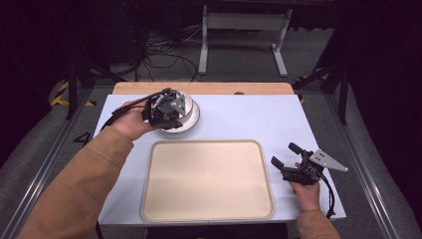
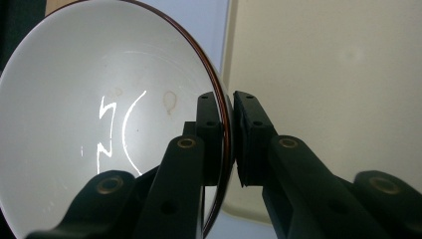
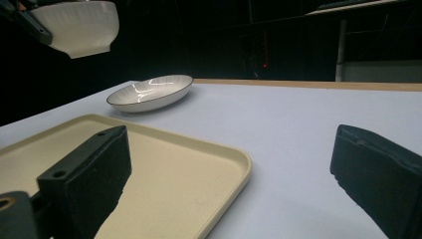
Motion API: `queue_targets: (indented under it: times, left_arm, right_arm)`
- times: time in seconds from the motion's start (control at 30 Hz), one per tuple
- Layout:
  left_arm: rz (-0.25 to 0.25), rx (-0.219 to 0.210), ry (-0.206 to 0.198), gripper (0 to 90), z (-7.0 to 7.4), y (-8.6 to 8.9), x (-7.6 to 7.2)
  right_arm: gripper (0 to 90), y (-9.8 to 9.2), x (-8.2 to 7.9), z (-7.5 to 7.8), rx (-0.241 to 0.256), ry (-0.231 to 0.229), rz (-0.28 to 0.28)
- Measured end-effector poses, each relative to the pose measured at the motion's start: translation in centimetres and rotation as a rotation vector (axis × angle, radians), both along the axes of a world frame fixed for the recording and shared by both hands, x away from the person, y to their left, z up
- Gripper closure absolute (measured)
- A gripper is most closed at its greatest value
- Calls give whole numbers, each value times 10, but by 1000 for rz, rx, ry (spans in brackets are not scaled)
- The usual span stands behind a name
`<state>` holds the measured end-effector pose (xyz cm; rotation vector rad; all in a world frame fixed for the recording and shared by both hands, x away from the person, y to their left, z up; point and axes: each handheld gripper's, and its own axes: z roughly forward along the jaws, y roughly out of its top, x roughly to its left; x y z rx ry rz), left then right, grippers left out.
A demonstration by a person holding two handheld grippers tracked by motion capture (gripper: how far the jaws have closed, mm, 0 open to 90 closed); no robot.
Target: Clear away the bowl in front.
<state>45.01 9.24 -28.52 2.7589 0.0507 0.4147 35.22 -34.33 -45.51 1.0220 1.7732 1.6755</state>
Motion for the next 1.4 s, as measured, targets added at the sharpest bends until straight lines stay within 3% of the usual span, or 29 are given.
queue_targets:
  times: [0.33,0.7,1.23,1.4]
  left_arm:
    - [-110,39,8,829,7,-23,-33]
    - [-182,61,4,829,11,-36,-61]
    - [-305,84,14,829,8,-55,-89]
    - [-336,73,17,829,6,-60,-96]
  right_arm:
    - [32,0,0,0,1,2,2]
    - [32,0,0,0,4,4,4]
    - [32,0,0,0,14,5,7]
    - [32,0,0,0,17,7,6]
